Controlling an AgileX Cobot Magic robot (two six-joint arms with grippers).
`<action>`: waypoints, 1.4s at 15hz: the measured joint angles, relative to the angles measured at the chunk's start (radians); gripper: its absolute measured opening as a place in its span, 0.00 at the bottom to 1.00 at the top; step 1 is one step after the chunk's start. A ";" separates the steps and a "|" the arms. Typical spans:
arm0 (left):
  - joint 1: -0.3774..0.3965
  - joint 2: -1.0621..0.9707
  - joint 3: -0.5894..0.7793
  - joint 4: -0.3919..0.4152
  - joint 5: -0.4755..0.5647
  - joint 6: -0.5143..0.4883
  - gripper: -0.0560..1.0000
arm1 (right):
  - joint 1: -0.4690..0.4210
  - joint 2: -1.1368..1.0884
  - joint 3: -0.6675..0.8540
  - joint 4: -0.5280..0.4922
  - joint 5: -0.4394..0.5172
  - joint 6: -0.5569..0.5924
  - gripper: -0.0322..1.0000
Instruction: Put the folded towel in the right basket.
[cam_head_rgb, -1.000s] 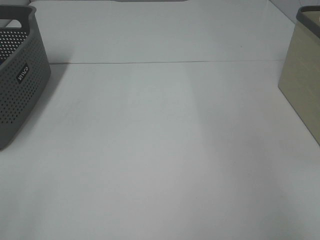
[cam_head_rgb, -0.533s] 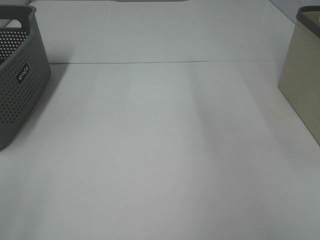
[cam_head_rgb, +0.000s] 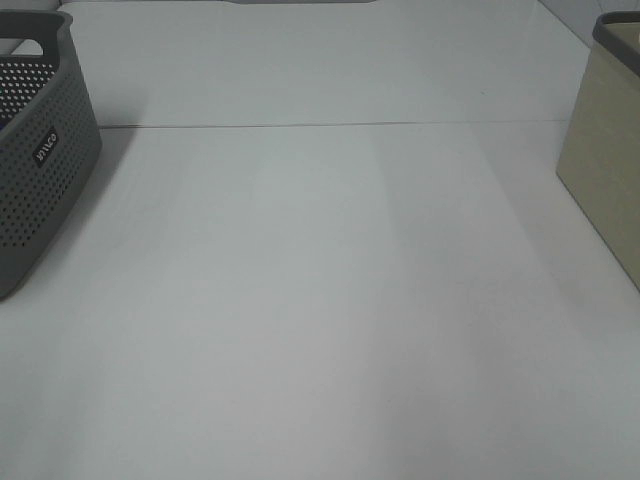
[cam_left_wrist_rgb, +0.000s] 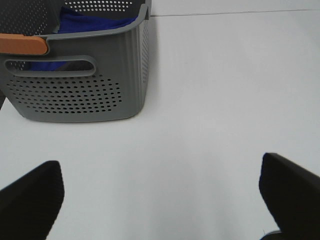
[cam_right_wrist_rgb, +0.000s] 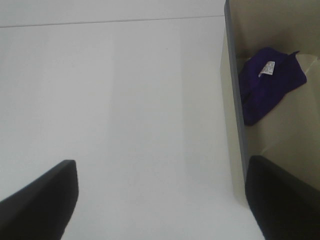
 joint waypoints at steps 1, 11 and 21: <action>0.000 0.000 0.000 0.000 0.000 0.000 0.99 | 0.000 -0.135 0.098 0.011 -0.012 0.000 0.88; 0.000 0.000 0.000 0.000 0.000 0.000 0.99 | 0.000 -1.076 0.741 -0.031 -0.057 -0.027 0.88; 0.000 0.000 0.000 0.000 0.000 0.000 0.99 | 0.000 -1.190 1.058 -0.072 -0.109 -0.050 0.88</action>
